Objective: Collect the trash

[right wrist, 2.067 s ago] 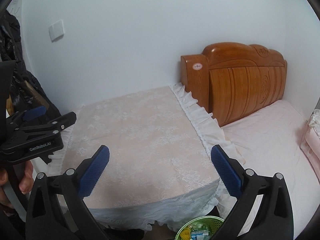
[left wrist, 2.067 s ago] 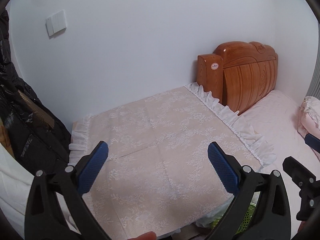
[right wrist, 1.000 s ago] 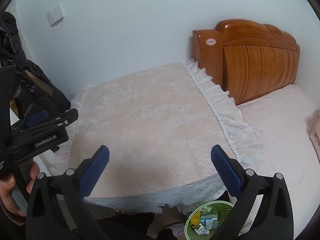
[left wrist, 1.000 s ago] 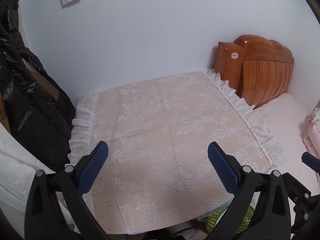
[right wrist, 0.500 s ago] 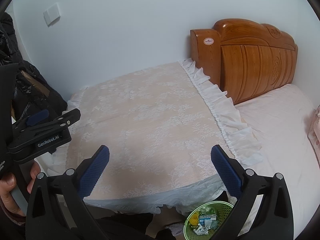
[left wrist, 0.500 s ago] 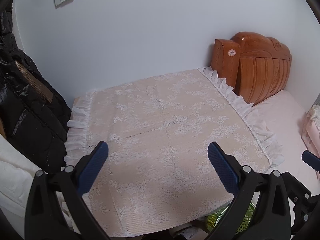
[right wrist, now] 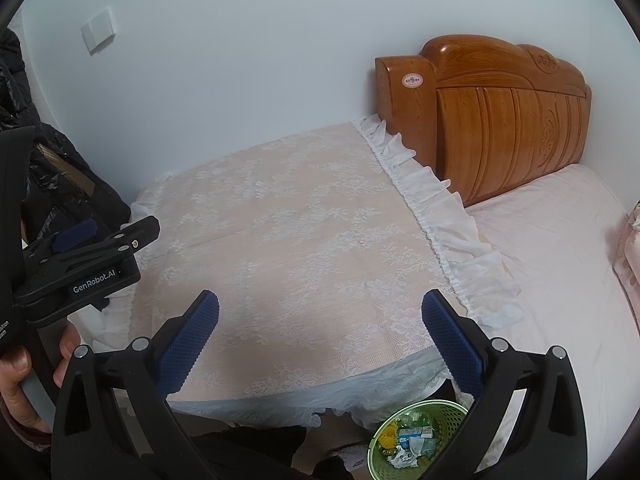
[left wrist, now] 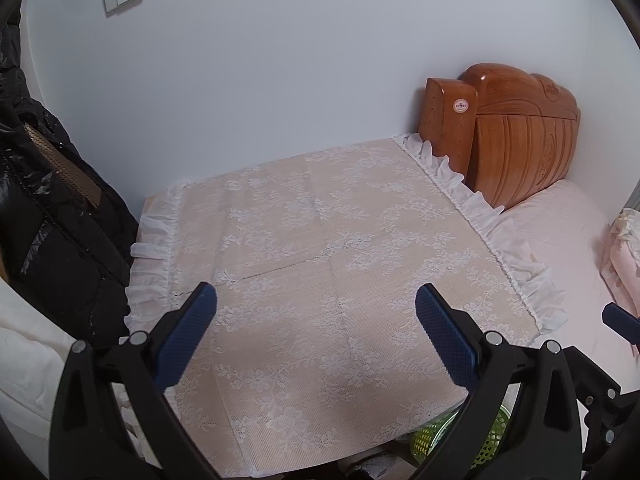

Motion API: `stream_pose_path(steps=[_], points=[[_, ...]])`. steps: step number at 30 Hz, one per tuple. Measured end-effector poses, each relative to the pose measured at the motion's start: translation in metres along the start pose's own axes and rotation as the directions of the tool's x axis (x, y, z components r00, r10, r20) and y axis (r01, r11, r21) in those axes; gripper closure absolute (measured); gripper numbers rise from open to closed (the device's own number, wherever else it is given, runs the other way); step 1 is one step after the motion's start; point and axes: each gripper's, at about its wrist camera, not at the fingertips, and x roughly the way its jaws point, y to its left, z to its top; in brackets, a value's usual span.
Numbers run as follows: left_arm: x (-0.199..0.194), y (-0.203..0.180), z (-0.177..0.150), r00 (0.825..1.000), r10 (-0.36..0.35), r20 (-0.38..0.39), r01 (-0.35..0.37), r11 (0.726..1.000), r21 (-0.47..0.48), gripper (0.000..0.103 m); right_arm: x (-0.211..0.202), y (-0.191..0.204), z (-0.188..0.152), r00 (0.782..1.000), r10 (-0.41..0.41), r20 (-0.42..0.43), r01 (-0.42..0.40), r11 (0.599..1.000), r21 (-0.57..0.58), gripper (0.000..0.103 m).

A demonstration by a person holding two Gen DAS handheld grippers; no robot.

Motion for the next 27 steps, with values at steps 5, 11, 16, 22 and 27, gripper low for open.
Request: stream_pose_path(steps=[5,11,16,22,27], points=[[0.0006,0.0010,0.0003,1.000,-0.002,-0.001,0.002,1.000,-0.001,0.008,0.0001,0.0005,-0.0006,1.000,-0.003,0.000,0.003,1.000,-0.001,0.002],[0.0006,0.0022,0.0010,1.000,-0.006,0.002,0.006,1.000,0.000,0.008,-0.0005,-0.0001,-0.0008,1.000,-0.001,0.001,0.002,1.000,-0.004,0.002],[0.0006,0.0027,0.0012,1.000,-0.007,0.001,0.007,1.000,0.001,0.008,0.0001,0.0010,-0.0011,1.000,-0.005,0.001,0.005,1.000,-0.003,0.002],[0.0004,0.0026,0.0010,1.000,-0.007,0.002,0.007,1.000,0.000,0.008,-0.0002,0.0013,-0.0018,1.000,-0.006,0.000,0.006,1.000,-0.001,0.002],[0.0002,0.0029,0.0006,1.000,-0.006,0.002,0.006,1.000,0.001,0.008,0.0002,0.0012,-0.0018,1.000,-0.007,-0.001,0.007,1.000,0.000,0.002]])
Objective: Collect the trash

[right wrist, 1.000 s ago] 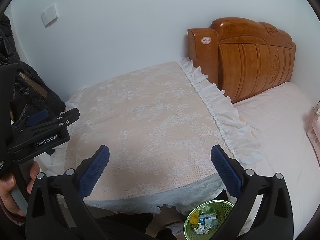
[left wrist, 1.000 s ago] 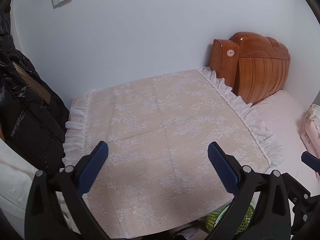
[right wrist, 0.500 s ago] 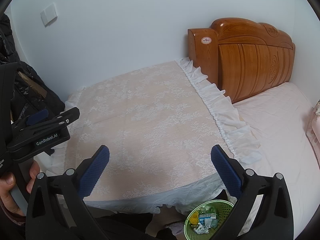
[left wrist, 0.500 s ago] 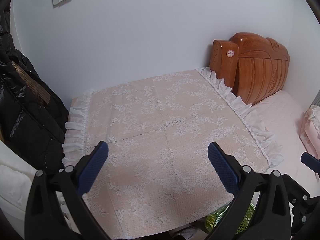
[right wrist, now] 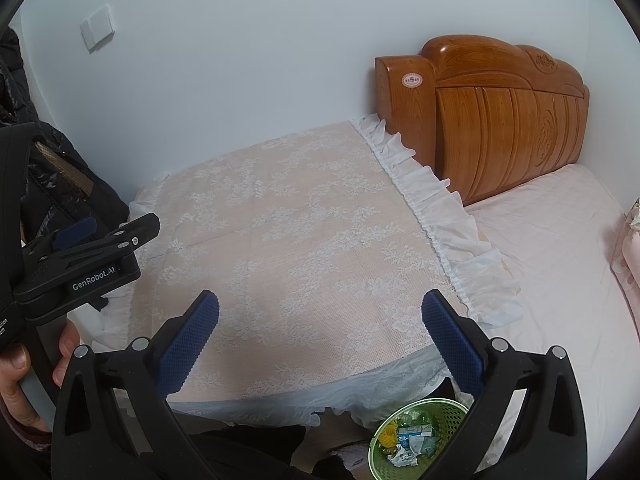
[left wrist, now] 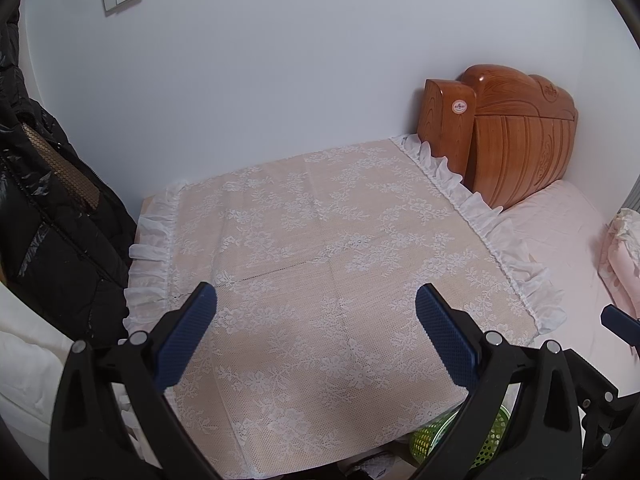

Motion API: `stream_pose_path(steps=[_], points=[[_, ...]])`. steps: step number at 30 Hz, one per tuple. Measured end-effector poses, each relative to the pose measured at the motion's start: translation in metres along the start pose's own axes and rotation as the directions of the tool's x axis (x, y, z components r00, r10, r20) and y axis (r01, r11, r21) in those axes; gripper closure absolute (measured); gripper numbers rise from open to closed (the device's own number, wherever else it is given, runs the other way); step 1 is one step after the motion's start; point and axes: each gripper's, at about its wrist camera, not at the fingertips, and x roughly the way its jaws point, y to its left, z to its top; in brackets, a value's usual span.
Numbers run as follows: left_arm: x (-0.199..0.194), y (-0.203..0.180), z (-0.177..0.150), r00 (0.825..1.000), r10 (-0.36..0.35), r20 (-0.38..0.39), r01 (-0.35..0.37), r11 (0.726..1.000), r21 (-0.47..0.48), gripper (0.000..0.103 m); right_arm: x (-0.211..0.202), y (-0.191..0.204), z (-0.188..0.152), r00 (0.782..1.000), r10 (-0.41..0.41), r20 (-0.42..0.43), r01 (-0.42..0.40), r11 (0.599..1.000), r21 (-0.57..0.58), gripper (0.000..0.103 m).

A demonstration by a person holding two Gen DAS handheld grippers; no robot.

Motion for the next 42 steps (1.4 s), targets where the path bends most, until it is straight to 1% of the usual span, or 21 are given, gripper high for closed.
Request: stream_pose_path(steps=[42], points=[[0.015,0.003,0.003,0.999,-0.020,-0.025,0.020,1.000,0.001,0.008,0.005,-0.006,-0.001,1.000,-0.008,-0.020,0.008,1.000,-0.002,0.002]])
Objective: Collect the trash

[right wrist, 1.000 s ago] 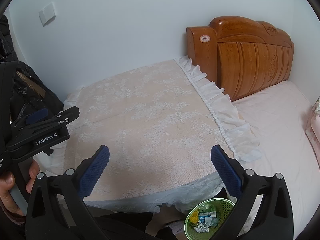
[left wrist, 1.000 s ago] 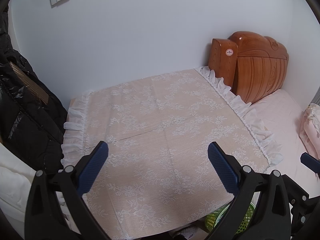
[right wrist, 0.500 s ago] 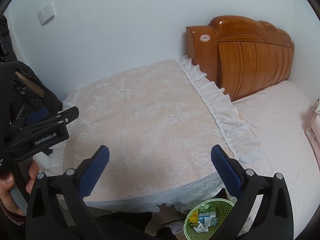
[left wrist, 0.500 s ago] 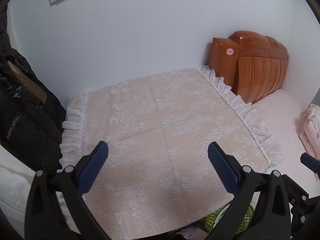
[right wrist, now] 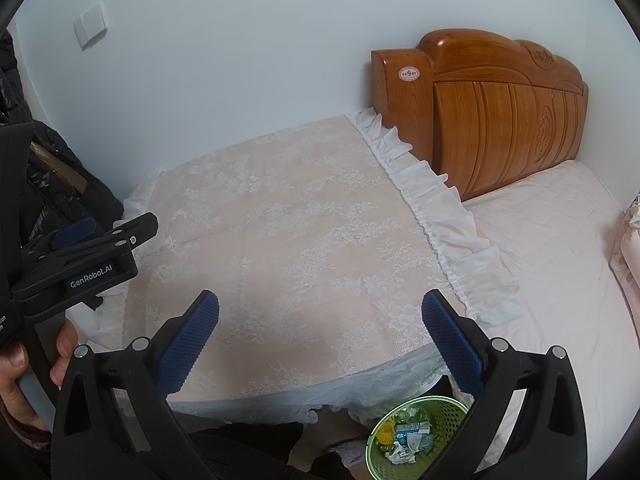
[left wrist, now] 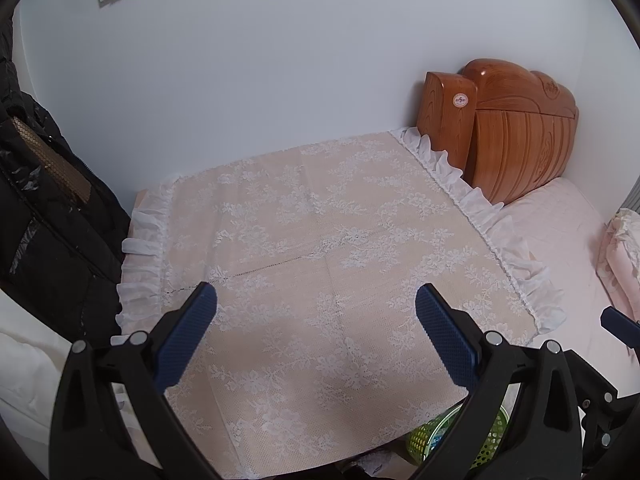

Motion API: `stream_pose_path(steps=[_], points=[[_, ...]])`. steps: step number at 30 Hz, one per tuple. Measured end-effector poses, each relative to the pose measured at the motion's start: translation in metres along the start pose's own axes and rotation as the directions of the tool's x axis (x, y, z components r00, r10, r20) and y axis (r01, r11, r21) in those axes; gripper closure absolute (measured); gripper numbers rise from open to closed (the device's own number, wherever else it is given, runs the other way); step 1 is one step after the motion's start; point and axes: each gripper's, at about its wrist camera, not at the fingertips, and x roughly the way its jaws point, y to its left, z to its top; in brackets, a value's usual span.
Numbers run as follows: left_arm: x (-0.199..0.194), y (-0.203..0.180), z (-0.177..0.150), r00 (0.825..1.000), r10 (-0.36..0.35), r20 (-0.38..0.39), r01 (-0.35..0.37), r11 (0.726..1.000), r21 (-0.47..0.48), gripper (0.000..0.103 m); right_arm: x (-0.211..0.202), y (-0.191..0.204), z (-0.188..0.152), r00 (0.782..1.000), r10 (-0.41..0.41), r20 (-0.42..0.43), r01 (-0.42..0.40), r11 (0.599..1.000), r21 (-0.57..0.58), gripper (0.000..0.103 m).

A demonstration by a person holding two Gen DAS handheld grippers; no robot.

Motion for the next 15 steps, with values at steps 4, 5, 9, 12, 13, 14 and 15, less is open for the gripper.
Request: stream_pose_path(steps=[4,5,9,12,13,14,15], points=[[0.0015,0.0010,-0.0009,1.000,-0.010,-0.005,0.010,1.000,-0.004,0.008,-0.0001,0.0002,-0.0009,1.000,-0.002,0.000,0.002,1.000,-0.004,0.002],[0.0023,0.0015,-0.0008,1.000,-0.012,-0.006,0.012,1.000,-0.005,0.008,0.0000,0.0001,-0.0015,1.000,-0.001,-0.001,0.001,1.000,-0.004,0.002],[0.0029,0.0013,-0.0011,1.000,-0.018,-0.001,0.018,1.000,0.005,0.008,-0.0005,-0.0005,-0.0018,1.000,-0.003,-0.003,0.003,1.000,-0.006,0.002],[0.0032,0.0000,-0.0008,1.000,-0.017,0.002,0.017,1.000,0.012,0.008,0.0000,0.0001,-0.0018,1.000,-0.003,-0.004,0.003,1.000,-0.007,0.002],[0.0032,-0.0003,-0.0008,1.000,-0.023,0.001,0.023,1.000,0.012,0.008,0.0000,0.0002,-0.0018,1.000,-0.004,-0.004,0.004,1.000,-0.007,0.002],[0.0031,-0.0003,-0.0007,1.000,-0.026,0.000,0.026,1.000,0.013,0.008,0.0005,0.0003,-0.0024,1.000,-0.004,-0.005,0.004,1.000,-0.008,0.002],[0.0033,-0.0002,-0.0004,1.000,-0.028,-0.001,0.028,1.000,0.012,0.008,0.0005,0.0000,-0.0029,1.000,-0.004,-0.006,0.004,1.000,-0.009,0.002]])
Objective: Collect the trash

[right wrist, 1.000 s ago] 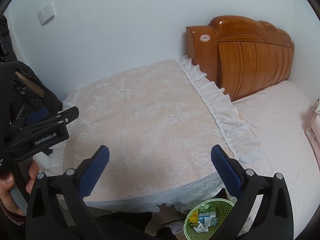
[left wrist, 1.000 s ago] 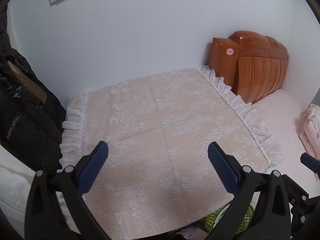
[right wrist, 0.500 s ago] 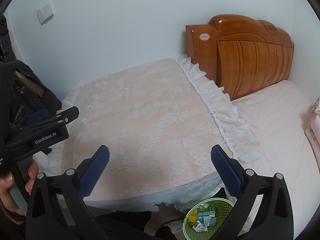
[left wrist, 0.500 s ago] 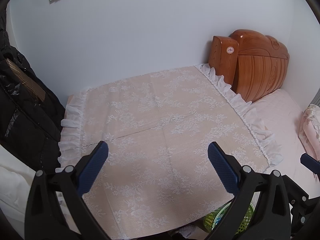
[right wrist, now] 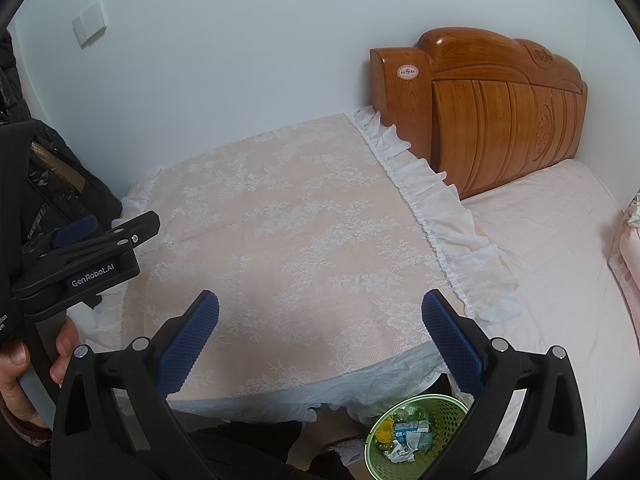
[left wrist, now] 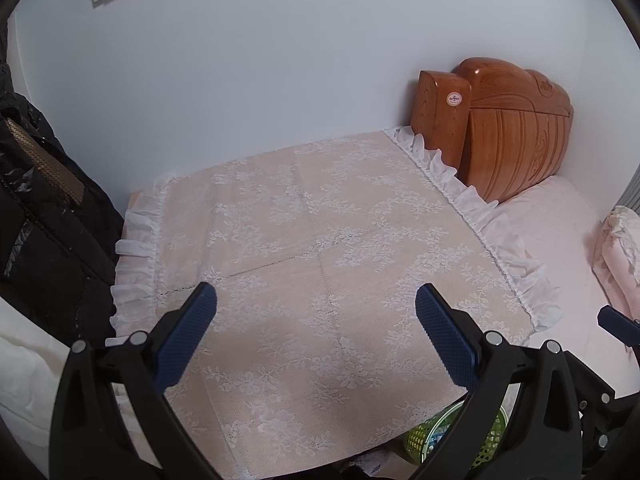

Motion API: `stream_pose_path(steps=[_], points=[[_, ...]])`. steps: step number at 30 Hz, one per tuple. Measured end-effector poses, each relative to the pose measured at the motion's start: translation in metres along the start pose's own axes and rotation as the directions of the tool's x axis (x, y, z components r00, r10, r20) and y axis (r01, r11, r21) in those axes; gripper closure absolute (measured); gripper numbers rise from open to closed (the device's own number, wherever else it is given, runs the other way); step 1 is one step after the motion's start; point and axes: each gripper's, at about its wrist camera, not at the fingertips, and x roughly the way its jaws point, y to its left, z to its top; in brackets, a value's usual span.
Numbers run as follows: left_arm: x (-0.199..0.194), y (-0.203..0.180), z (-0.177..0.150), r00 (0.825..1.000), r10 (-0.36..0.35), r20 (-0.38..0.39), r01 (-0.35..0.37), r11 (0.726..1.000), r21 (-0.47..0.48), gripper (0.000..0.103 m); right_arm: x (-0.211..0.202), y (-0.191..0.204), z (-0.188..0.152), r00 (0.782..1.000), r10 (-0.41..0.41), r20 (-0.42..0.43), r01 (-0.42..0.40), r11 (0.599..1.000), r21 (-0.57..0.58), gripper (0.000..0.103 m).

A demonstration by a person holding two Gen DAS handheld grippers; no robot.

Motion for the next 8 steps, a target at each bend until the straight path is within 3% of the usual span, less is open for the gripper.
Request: stream_pose_path(steps=[8], points=[[0.0017,0.0024,0.0020,1.000,-0.006,-0.009,0.006,1.000,-0.005,0.008,0.0009,0.0013,-0.0004,1.000,0.000,-0.002,0.000,1.000,0.002,0.002]])
